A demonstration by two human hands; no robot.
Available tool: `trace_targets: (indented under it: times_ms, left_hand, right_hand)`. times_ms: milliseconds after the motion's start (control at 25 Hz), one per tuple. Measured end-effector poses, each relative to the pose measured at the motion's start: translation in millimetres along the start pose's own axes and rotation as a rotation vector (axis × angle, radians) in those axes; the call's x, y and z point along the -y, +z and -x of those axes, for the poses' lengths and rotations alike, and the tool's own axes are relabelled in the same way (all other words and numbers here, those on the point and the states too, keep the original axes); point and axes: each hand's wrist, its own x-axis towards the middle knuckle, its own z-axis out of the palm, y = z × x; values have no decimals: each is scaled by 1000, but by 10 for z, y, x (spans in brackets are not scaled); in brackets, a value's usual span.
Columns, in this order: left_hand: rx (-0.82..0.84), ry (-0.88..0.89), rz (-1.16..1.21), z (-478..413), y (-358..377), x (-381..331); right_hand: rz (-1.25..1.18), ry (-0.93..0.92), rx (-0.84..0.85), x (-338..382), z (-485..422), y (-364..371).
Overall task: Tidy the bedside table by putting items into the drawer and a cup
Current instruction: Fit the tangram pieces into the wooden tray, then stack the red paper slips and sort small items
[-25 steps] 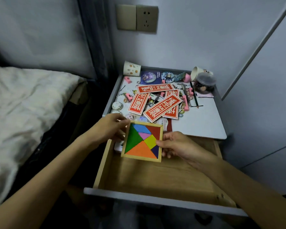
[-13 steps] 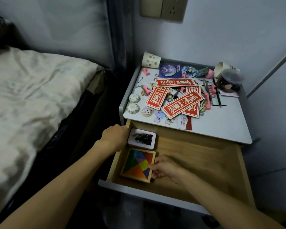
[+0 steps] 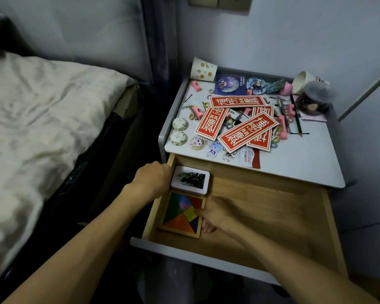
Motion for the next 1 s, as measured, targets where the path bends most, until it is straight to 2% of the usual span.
trace_targets:
  times_ms: [280, 360, 520, 680, 800, 920, 1000]
  left_hand:
    - [13, 20, -12, -14, 10, 3]
    - [18, -30, -32, 7, -11, -22]
    - [-140, -151, 2, 94, -145, -30]
    - [-318, -131, 280, 102, -261, -15]
    - [-362, -28, 608, 157, -515, -136]
    - [-334, 65, 1035, 141, -871, -324]
    - [-346, 79, 1092, -16, -1015, -482]
  right_hand:
    - [95, -19, -37, 29, 25, -34]
    - [111, -33, -29, 42, 44, -56]
    - [78, -99, -44, 67, 229, -260]
    - [96, -171, -117, 166, 572, -756]
    - [86, -279, -176, 265, 811, -1193]
    - [43, -341, -458, 323, 806, -1641]
    - [154, -319, -707, 305, 638, -1913]
